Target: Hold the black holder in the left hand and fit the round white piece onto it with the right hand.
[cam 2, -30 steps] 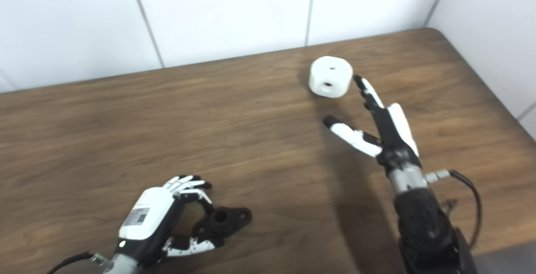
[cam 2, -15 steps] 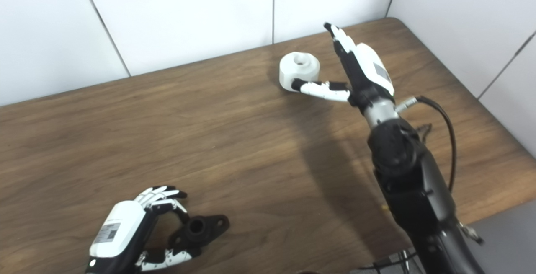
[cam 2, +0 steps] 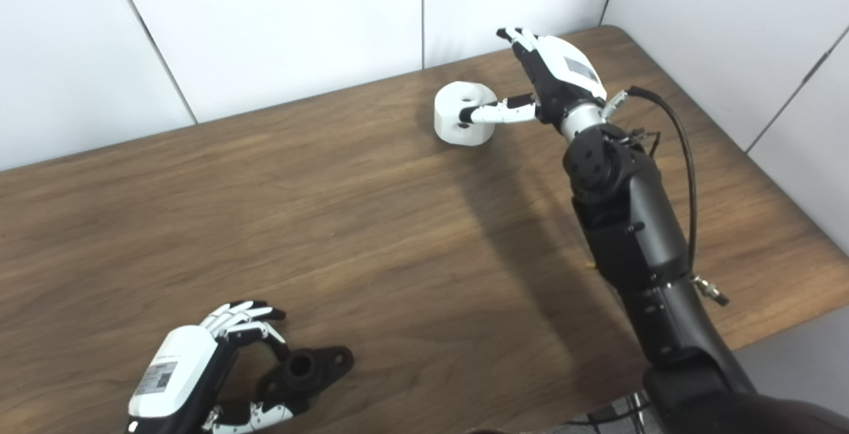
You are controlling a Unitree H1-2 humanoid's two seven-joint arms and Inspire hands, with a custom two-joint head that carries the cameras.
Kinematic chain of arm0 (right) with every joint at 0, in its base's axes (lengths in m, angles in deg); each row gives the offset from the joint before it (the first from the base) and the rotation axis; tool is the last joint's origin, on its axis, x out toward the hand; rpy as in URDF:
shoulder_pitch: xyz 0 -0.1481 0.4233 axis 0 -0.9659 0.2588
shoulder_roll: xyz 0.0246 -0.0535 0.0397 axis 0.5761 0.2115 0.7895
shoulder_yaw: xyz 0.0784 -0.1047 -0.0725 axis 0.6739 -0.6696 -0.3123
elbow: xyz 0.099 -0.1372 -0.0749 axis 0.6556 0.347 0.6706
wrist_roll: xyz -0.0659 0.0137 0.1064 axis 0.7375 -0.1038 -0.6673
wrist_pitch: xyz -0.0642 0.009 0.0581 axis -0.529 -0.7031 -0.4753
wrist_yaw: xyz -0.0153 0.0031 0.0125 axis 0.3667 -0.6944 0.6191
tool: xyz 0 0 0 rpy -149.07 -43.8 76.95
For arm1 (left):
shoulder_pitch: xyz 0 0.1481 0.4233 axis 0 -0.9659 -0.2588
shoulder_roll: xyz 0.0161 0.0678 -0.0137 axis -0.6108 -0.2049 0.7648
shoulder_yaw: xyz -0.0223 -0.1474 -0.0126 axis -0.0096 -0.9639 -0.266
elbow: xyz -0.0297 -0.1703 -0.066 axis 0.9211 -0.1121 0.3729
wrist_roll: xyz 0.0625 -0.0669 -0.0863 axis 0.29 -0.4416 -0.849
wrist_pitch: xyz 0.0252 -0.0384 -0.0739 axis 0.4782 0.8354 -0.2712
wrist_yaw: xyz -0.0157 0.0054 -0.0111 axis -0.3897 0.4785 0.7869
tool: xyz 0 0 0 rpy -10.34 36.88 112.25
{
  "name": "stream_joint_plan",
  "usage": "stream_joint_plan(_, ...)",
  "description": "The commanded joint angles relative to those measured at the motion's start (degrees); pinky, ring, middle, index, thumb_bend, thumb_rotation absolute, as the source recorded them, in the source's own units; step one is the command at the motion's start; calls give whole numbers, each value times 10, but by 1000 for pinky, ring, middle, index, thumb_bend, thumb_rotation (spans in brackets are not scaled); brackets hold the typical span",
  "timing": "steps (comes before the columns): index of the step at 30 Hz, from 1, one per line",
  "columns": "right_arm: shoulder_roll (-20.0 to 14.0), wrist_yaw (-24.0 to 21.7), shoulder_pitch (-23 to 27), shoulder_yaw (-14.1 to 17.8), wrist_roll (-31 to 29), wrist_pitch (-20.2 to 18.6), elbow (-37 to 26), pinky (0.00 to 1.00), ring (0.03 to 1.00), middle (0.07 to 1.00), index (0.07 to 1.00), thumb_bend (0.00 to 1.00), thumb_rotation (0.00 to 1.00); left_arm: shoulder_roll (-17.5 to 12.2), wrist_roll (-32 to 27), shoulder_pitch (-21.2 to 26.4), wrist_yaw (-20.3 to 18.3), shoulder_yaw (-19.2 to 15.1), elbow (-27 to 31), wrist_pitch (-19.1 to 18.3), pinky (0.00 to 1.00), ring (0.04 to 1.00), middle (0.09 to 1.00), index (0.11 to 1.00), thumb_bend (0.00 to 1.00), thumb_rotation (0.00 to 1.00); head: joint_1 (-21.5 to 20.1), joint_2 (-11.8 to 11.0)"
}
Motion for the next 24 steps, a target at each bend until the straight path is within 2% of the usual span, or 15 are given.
stream_joint_plan(1, -19, -3, 29, -2, 12, 0, 3, 955, 1000, 974, 916, 789, 441, -15, 2, -20, -32, -2, -12, -19, 878, 857, 792, 487, 518, 46, -1, 0)
stream_joint_plan(7, -14, -18, 45, -13, 27, 0, 35, 926, 1000, 969, 896, 822, 400, -12, 2, -20, -37, -4, -9, -21, 874, 856, 792, 487, 518, 45, -2, -2)
stream_joint_plan(14, 6, -10, 50, -16, 21, 0, 60, 899, 1000, 951, 879, 852, 355, -6, 7, -20, -43, -5, -4, -27, 868, 853, 790, 487, 518, 45, -3, -4)
stream_joint_plan(24, 10, -3, 54, -36, 29, 0, 86, 913, 997, 950, 884, 812, 367, -2, 13, -22, -50, -2, 1, -30, 869, 853, 792, 487, 518, 45, 1, -4)
